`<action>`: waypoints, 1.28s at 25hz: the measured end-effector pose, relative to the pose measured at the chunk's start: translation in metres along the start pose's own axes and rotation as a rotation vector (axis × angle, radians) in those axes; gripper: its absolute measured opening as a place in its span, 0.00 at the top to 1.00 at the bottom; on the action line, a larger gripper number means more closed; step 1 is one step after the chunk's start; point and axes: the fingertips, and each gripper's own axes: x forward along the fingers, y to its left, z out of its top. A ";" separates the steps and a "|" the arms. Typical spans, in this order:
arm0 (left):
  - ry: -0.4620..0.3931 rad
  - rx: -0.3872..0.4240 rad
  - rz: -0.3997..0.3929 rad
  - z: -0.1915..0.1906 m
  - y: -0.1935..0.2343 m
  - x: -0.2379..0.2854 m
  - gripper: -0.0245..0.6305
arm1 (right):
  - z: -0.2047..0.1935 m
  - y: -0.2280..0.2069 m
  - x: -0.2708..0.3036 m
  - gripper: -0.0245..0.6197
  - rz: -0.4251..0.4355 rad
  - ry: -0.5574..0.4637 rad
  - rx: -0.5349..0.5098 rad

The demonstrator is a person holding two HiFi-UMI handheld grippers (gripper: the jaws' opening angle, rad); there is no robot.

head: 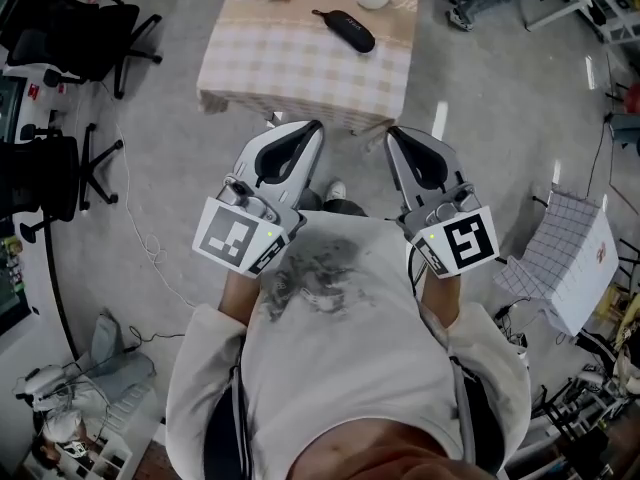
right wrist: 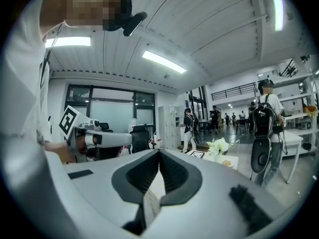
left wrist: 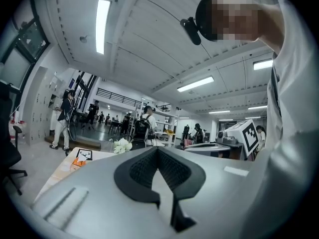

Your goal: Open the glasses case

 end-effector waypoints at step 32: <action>0.083 -0.085 -0.115 -0.021 0.167 0.154 0.96 | -0.013 -0.133 0.162 0.94 -0.079 0.062 0.055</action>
